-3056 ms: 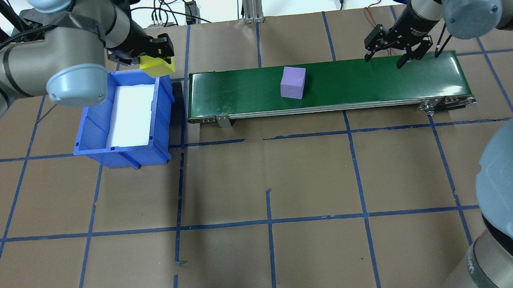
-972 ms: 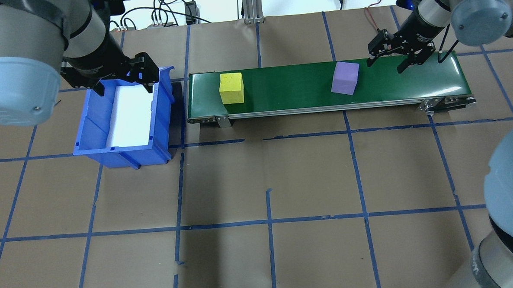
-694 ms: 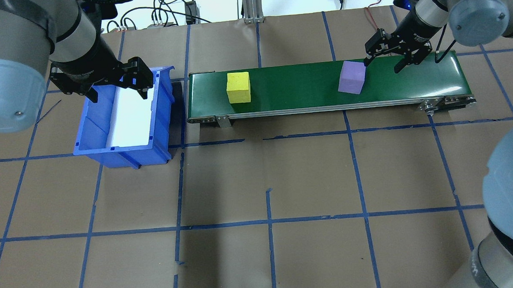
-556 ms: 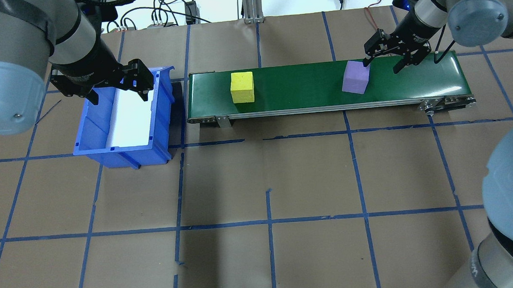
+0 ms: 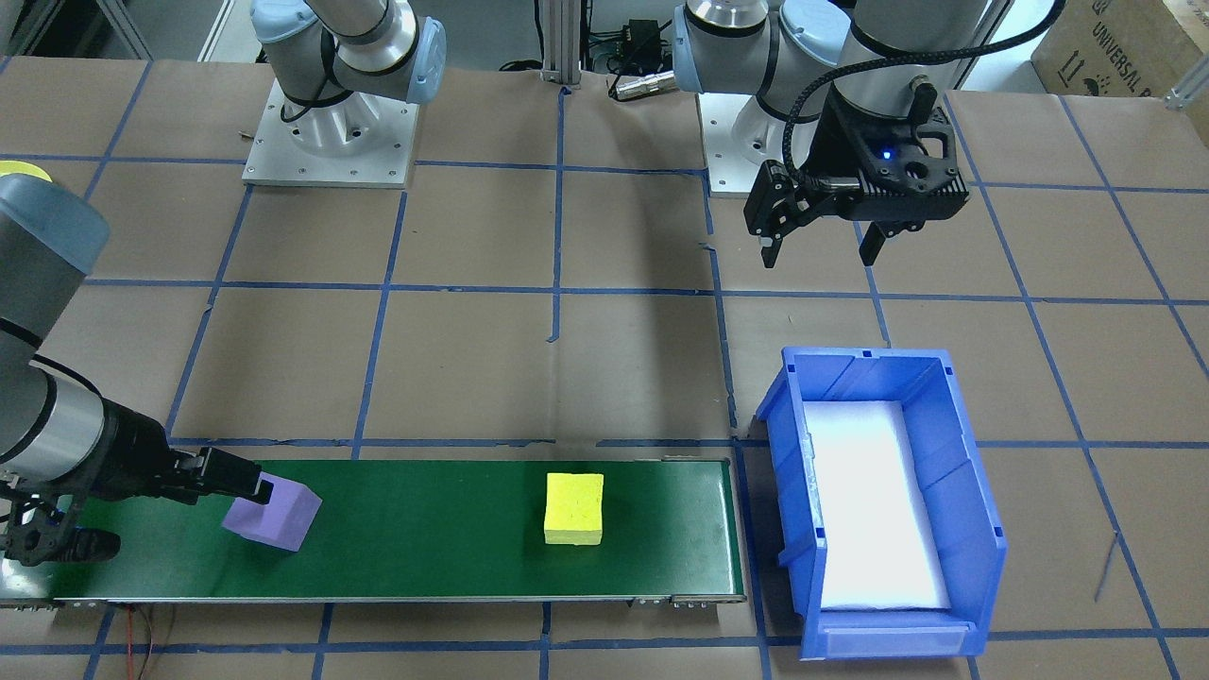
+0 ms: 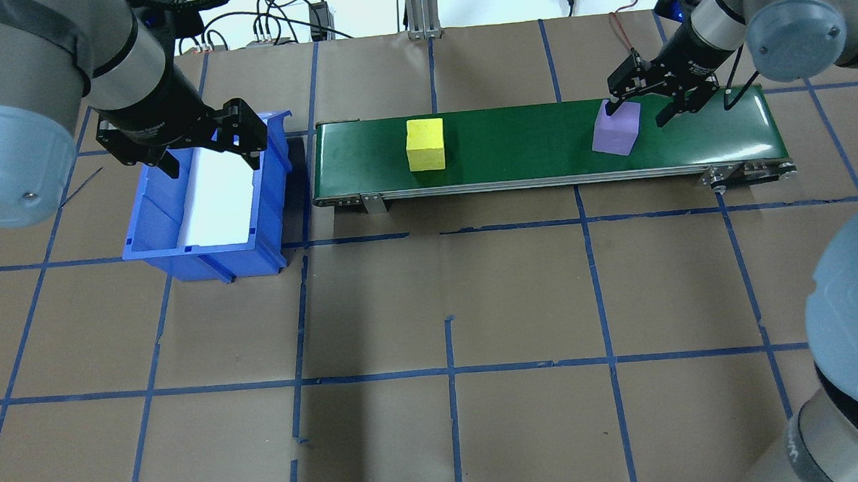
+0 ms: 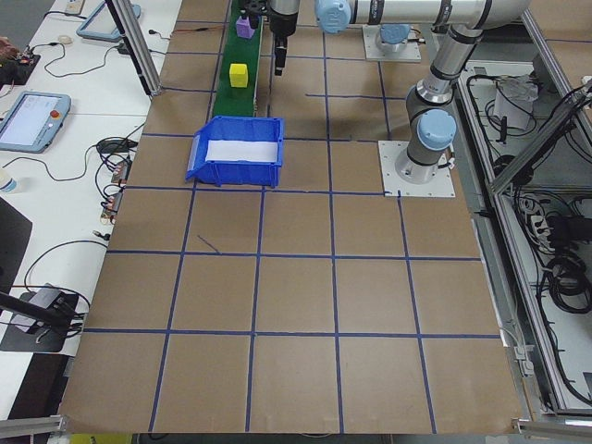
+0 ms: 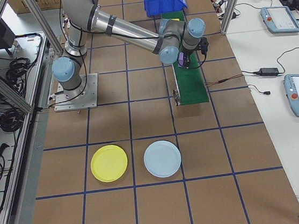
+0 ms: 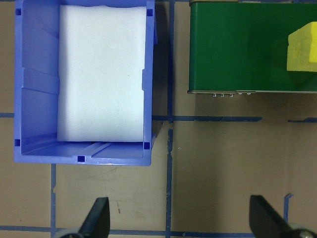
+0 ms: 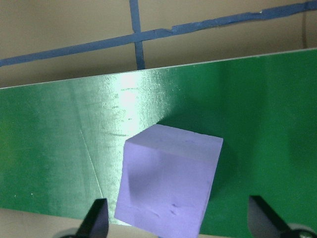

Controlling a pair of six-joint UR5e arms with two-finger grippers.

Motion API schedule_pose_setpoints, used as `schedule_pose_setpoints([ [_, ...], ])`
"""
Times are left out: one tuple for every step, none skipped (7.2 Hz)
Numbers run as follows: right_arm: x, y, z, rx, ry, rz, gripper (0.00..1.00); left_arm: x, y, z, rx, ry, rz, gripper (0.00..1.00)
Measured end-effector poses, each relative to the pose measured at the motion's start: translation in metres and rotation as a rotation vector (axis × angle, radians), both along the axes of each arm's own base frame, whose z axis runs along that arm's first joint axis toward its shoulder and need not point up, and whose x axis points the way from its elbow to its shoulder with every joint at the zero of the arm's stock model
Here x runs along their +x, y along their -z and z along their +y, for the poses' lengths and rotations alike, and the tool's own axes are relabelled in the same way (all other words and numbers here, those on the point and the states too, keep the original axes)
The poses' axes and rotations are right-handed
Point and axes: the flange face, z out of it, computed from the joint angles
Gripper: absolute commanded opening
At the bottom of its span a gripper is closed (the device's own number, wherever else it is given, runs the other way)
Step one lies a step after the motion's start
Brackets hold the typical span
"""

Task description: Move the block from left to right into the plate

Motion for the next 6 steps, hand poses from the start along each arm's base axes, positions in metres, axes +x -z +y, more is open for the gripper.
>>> schedule_pose_setpoints([
  [0.000, 0.003, -0.001, 0.003, 0.001, -0.001, 0.98, -0.001, -0.001, 0.001, -0.001, 0.001, 0.000, 1.00],
  [0.000, 0.005, -0.001, 0.004, 0.001, -0.002, 0.98, -0.001, 0.000, 0.001, 0.000, 0.002, 0.000, 1.00],
  [-0.001, 0.008, -0.003, 0.000, 0.003, -0.001, 0.97, -0.001, 0.000, 0.001, 0.001, 0.002, 0.000, 1.00],
  [-0.002, 0.014, -0.006, -0.004, 0.006, 0.000, 0.94, -0.001, 0.000, 0.001, 0.002, 0.002, 0.000, 1.00],
  [-0.003, 0.020, -0.008, -0.004, 0.011, 0.002, 0.88, -0.001, 0.001, 0.002, 0.003, 0.002, 0.000, 1.00],
  [-0.004, 0.023, -0.009, -0.001, 0.015, 0.005, 0.75, -0.001, 0.002, 0.002, 0.005, 0.003, -0.001, 1.00],
])
